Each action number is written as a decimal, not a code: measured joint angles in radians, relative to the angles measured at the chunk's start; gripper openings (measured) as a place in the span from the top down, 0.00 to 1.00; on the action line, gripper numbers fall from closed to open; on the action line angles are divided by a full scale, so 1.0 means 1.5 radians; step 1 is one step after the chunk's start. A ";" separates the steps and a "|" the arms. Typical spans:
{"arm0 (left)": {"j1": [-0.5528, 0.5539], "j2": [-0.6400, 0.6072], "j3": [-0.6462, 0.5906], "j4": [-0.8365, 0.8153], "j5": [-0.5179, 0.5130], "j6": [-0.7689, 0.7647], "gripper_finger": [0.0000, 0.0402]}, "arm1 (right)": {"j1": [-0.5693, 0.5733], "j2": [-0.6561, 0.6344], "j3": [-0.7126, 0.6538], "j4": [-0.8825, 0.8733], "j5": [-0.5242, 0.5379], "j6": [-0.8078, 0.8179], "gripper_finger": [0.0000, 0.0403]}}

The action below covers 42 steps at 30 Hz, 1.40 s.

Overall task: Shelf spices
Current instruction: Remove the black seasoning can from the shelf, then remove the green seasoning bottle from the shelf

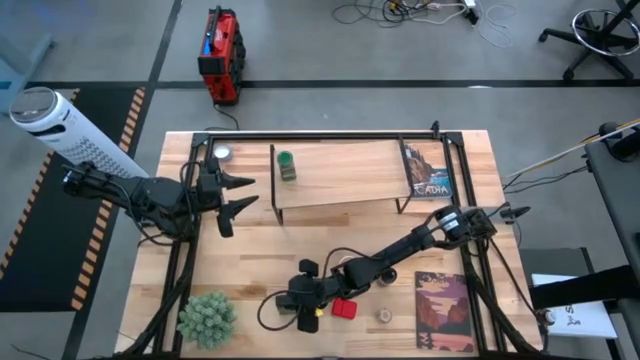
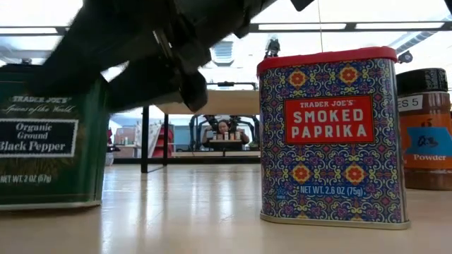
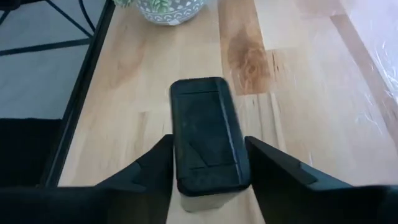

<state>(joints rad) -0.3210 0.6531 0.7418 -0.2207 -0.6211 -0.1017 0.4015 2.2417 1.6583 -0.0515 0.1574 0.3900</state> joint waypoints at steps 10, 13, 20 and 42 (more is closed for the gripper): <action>0.000 0.001 0.000 -0.002 0.001 0.000 0.52 | 0.001 -0.003 0.063 -0.054 0.000 -0.030 0.37; 0.000 0.001 0.000 -0.003 0.001 0.000 0.52 | 0.001 -0.003 0.093 -0.099 0.000 -0.046 0.34; 0.000 0.001 0.000 -0.006 0.003 -0.004 0.52 | -0.019 -0.016 0.226 -0.287 0.036 -0.137 0.29; 0.000 0.010 0.000 -0.021 0.001 -0.013 0.52 | -0.220 -0.113 0.289 -0.469 0.074 -0.348 0.31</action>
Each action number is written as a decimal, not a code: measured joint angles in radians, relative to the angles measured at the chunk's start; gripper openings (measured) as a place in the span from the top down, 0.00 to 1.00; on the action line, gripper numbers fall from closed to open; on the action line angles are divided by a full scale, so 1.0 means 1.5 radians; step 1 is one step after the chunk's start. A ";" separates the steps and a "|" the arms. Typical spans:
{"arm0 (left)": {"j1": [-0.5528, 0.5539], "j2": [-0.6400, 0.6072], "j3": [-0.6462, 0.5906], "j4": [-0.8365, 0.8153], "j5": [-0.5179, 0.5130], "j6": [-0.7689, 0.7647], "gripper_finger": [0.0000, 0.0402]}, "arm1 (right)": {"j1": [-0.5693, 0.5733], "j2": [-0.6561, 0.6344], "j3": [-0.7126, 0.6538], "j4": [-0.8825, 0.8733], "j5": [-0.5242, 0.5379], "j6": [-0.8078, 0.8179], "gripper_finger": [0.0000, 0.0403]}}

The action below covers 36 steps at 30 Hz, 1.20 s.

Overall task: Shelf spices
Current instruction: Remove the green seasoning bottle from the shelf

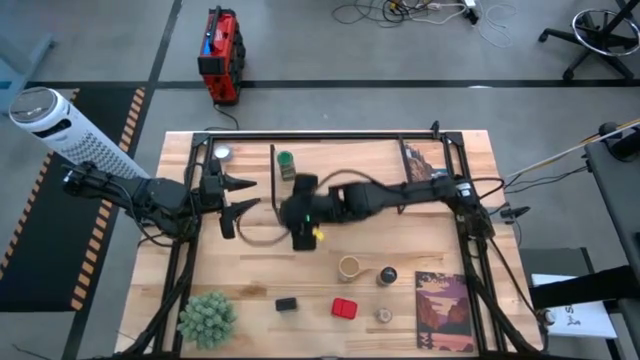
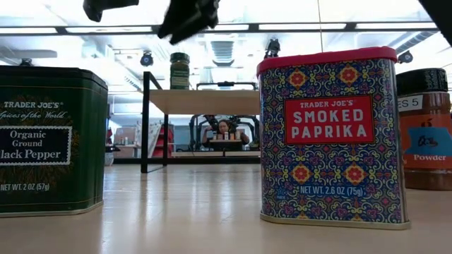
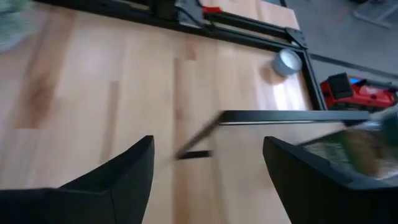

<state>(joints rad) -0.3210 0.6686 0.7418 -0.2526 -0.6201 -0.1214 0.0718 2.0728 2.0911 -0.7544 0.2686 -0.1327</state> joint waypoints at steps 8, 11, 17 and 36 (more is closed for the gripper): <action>0.000 -0.001 0.000 -0.039 -0.074 0.003 0.52 | -0.077 -0.022 -0.001 0.000 -0.045 -0.055 0.32; 0.000 -0.001 0.000 -0.060 -0.106 -0.004 0.52 | -0.094 -0.036 -0.001 0.002 -0.050 -0.069 0.34; 0.000 -0.001 0.000 -0.065 -0.123 -0.007 0.52 | -0.127 -0.050 -0.001 0.004 -0.117 -0.078 0.33; 0.000 -0.001 0.000 -0.066 -0.128 -0.019 0.52 | -0.251 -0.050 -0.016 0.061 -0.314 -0.062 0.31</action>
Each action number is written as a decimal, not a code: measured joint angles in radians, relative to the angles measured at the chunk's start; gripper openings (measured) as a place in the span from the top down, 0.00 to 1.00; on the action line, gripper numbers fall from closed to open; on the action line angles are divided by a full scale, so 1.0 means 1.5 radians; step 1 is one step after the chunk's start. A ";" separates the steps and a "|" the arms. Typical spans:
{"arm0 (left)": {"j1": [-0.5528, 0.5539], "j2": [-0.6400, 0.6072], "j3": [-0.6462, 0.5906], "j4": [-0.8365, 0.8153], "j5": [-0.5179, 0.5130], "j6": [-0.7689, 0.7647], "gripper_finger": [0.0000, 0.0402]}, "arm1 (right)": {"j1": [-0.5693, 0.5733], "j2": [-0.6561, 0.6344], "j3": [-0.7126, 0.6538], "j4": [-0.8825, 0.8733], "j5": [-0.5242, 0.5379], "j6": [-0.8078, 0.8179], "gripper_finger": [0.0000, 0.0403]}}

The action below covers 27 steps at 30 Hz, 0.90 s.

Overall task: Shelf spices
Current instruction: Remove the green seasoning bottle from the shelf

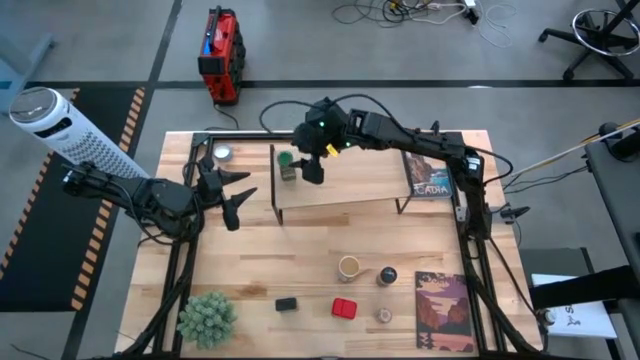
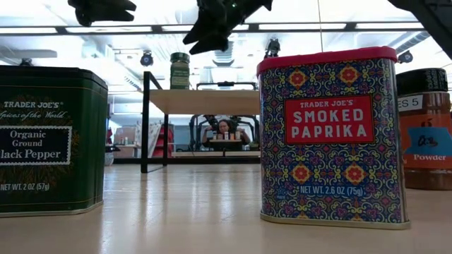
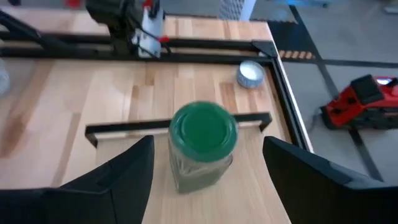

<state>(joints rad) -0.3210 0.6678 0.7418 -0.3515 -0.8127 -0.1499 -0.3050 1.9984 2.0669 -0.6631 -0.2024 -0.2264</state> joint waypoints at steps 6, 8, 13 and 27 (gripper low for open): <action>0.001 0.001 0.000 -0.003 -0.020 0.001 0.52 | -0.010 0.000 -0.014 0.016 -0.031 -0.011 0.30; 0.001 0.001 0.000 -0.003 -0.020 0.001 0.52 | -0.010 0.000 -0.017 0.018 -0.044 -0.019 0.30; 0.001 0.001 0.000 -0.002 -0.020 0.000 0.52 | -0.010 0.000 -0.034 0.041 -0.047 -0.022 0.28; 0.001 0.001 0.000 0.000 -0.061 -0.011 0.52 | -0.010 0.000 -0.064 0.115 -0.047 -0.024 0.23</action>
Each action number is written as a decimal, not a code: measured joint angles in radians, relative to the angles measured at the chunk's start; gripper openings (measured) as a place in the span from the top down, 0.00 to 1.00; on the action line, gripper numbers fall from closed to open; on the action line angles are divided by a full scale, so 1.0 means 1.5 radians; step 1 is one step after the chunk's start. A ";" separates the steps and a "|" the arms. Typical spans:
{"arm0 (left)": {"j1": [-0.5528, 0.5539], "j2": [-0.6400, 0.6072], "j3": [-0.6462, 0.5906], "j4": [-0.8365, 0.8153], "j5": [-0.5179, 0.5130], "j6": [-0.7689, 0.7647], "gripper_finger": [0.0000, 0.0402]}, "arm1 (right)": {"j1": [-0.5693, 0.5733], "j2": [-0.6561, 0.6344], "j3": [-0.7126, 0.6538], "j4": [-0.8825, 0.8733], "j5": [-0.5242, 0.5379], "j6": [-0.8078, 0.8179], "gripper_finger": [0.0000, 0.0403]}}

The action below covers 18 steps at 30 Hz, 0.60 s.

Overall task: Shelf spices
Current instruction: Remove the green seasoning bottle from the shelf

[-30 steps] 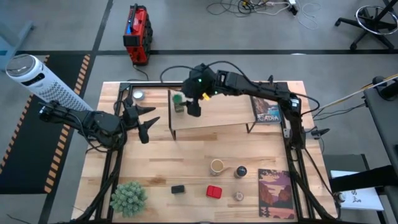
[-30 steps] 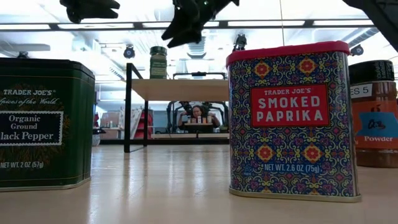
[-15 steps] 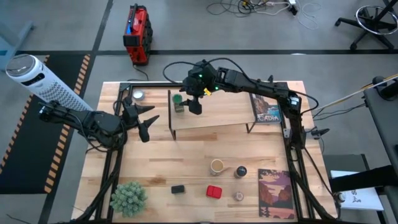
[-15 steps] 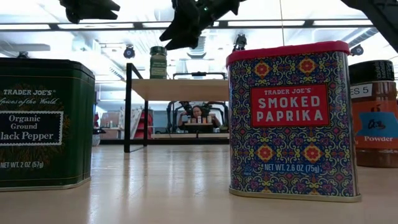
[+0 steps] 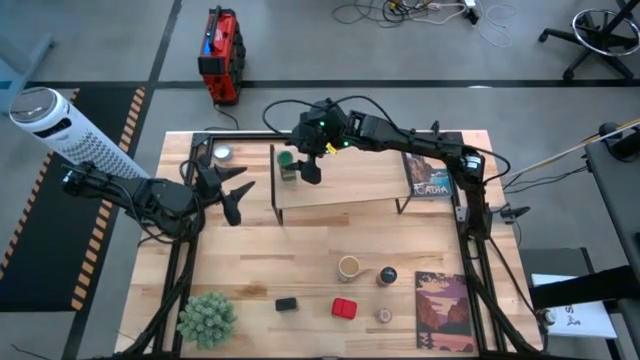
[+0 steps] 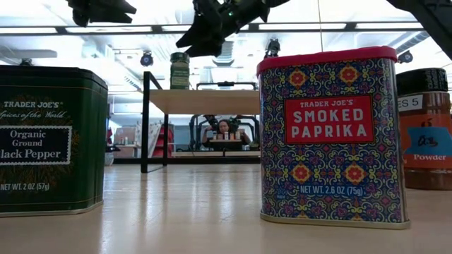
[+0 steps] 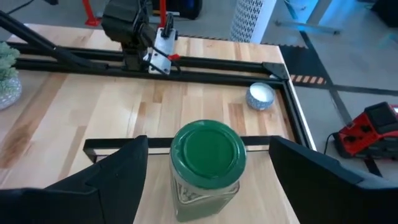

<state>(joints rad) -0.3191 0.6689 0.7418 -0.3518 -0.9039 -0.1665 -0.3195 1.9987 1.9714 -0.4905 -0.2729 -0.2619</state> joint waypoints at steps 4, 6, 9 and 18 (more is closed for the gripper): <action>0.000 0.000 0.000 0.002 -0.010 0.000 0.52 | 0.000 0.000 -0.006 0.019 0.001 0.000 0.23; 0.000 0.000 0.000 0.003 -0.023 0.000 0.52 | 0.000 0.000 -0.015 0.024 0.002 0.002 0.23; 0.000 0.000 0.000 0.006 -0.030 -0.002 0.52 | 0.000 0.000 -0.034 0.049 0.002 0.011 0.23; 0.000 0.000 0.000 0.006 -0.038 -0.002 0.52 | 0.000 0.000 -0.064 0.106 0.002 0.018 0.23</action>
<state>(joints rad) -0.3189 0.6693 0.7418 -0.3428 -0.9604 -0.1699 -0.3191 1.9991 1.8750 -0.3311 -0.2699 -0.2351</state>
